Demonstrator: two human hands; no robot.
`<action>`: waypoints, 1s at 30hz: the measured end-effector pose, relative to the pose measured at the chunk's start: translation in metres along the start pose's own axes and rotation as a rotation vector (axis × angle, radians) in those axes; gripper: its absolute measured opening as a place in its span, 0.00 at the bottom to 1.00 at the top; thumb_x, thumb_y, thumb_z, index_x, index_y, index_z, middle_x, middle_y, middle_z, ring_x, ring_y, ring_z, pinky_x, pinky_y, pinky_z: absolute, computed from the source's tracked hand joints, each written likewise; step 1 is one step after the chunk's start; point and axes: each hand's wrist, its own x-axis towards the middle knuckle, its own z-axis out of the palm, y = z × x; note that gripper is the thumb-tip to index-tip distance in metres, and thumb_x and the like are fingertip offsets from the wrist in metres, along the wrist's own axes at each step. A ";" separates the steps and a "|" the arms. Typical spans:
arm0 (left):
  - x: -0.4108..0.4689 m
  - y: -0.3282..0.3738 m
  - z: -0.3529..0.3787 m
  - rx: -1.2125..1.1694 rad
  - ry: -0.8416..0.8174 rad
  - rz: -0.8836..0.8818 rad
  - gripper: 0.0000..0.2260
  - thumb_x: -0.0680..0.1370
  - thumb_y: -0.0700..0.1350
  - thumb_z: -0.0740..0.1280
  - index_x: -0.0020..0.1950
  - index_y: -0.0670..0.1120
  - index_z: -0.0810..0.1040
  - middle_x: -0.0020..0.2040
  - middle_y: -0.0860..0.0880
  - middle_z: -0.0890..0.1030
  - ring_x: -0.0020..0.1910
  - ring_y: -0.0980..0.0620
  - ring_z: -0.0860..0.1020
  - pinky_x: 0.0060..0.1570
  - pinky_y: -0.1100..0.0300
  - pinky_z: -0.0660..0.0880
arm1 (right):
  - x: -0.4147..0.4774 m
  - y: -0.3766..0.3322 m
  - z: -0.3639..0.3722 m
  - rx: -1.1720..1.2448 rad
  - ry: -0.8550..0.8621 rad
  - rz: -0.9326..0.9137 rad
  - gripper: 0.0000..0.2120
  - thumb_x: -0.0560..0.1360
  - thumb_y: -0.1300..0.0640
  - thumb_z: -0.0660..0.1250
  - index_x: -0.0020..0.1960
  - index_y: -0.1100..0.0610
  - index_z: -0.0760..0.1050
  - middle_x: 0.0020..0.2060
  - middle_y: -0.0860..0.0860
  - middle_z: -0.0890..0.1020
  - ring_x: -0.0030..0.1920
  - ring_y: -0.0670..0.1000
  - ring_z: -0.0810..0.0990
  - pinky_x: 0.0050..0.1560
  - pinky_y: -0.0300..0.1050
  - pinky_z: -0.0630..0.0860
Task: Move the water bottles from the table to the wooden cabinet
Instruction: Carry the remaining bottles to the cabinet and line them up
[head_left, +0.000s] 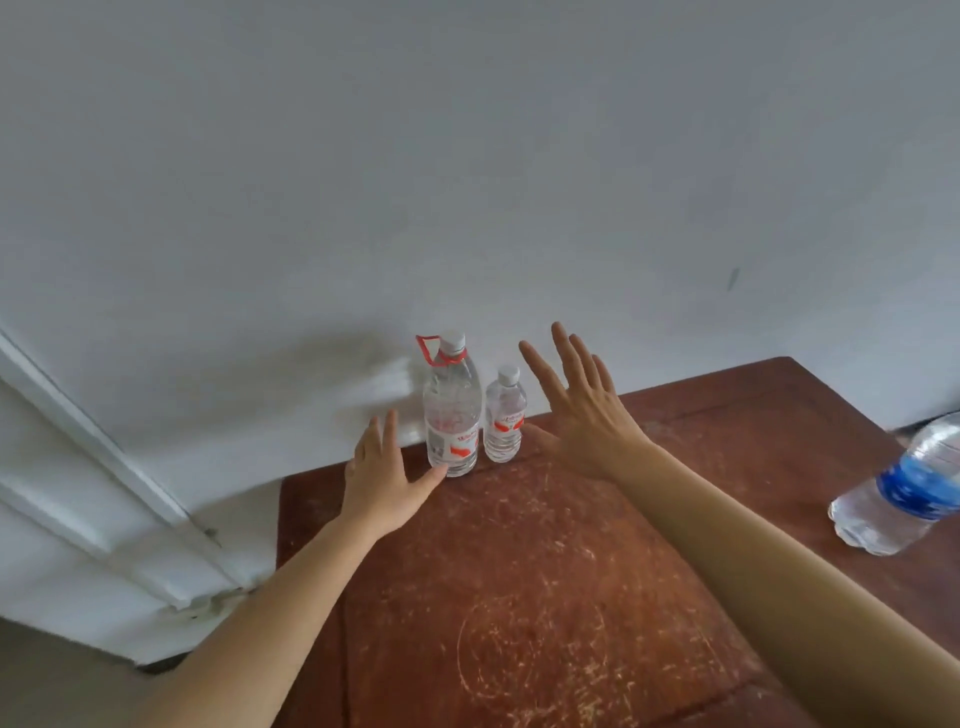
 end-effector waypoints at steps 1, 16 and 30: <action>0.017 -0.006 0.009 -0.018 -0.010 0.003 0.50 0.73 0.73 0.62 0.82 0.49 0.42 0.83 0.43 0.48 0.81 0.43 0.51 0.76 0.39 0.59 | 0.021 -0.004 0.003 0.079 0.003 0.010 0.44 0.79 0.37 0.62 0.81 0.41 0.34 0.81 0.54 0.32 0.82 0.61 0.40 0.79 0.64 0.51; 0.111 -0.002 0.107 -0.588 0.075 -0.020 0.39 0.64 0.54 0.82 0.69 0.55 0.66 0.62 0.55 0.78 0.59 0.54 0.79 0.56 0.55 0.77 | 0.136 -0.033 0.059 0.608 0.065 0.050 0.12 0.84 0.47 0.60 0.65 0.49 0.72 0.44 0.43 0.81 0.33 0.37 0.74 0.38 0.31 0.66; -0.012 0.008 0.064 0.198 -0.049 0.046 0.32 0.66 0.63 0.72 0.66 0.55 0.67 0.54 0.52 0.78 0.53 0.46 0.79 0.42 0.51 0.79 | 0.029 0.019 0.035 0.767 -0.381 0.294 0.15 0.81 0.57 0.60 0.63 0.47 0.80 0.55 0.48 0.85 0.53 0.48 0.83 0.58 0.50 0.80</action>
